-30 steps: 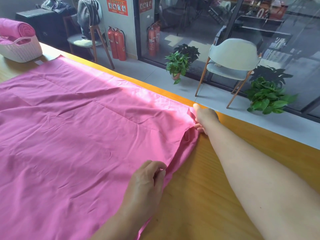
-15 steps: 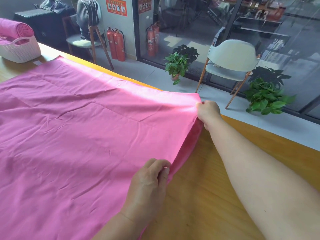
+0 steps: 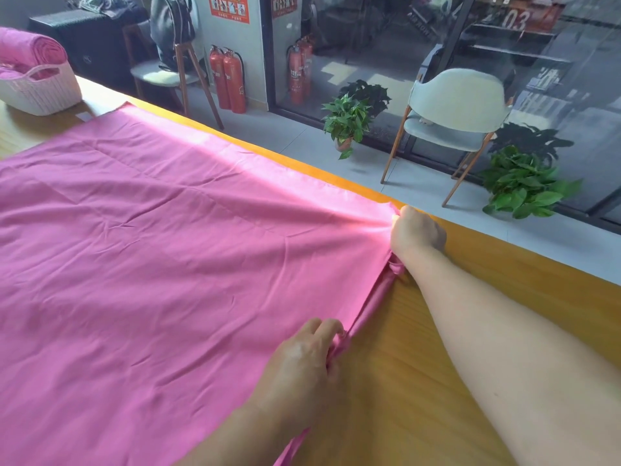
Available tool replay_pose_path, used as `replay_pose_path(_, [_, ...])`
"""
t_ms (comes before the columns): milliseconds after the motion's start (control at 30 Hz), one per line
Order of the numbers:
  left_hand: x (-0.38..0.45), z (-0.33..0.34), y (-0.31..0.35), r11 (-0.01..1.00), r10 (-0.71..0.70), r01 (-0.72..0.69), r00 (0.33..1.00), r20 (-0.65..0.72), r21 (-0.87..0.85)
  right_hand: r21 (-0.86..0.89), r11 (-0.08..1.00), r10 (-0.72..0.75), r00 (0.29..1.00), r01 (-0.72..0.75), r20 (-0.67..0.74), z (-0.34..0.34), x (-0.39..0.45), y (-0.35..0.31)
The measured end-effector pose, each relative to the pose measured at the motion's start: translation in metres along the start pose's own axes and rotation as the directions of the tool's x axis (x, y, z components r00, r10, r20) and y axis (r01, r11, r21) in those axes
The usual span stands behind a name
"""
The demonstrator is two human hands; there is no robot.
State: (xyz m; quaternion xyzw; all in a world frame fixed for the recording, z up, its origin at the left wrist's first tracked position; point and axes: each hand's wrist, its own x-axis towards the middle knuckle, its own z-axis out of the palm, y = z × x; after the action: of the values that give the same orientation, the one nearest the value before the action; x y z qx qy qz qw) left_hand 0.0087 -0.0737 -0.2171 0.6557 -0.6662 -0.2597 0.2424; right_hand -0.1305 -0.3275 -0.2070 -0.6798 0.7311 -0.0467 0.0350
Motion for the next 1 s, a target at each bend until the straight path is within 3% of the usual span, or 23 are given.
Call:
replay_pose_path(200, [0.006,-0.020,0.001,0.998,-0.054,0.057,0.967,0.248,-0.007,0.026,0.999,-0.023,0.999,0.024,-0.023,-0.004,-0.013,-0.004])
replay_pose_path(333, [0.007,-0.039,-0.004,0.989,-0.140,0.150,0.946,0.291,-0.010,0.176,0.978,-0.088,0.989,0.108,-0.119,-0.024,-0.052,-0.016])
replay_pose_path(633, [-0.045,-0.060,-0.027,0.970,-0.244,0.233,0.932,0.267,0.072,0.328,0.943,-0.136,0.959,0.049,0.248,-0.020,-0.211,-0.015])
replay_pose_path(800, [-0.081,-0.069,-0.034,0.978,-0.206,0.195,0.959,0.194,0.073,0.429,0.902,-0.082,0.962,-0.039,0.261,-0.028,-0.271,-0.023])
replay_pose_path(1000, [-0.126,-0.110,-0.091,0.986,-0.097,0.083,0.991,0.092,0.146,0.201,0.974,-0.002,0.889,-0.102,0.458,-0.029,-0.337,-0.042])
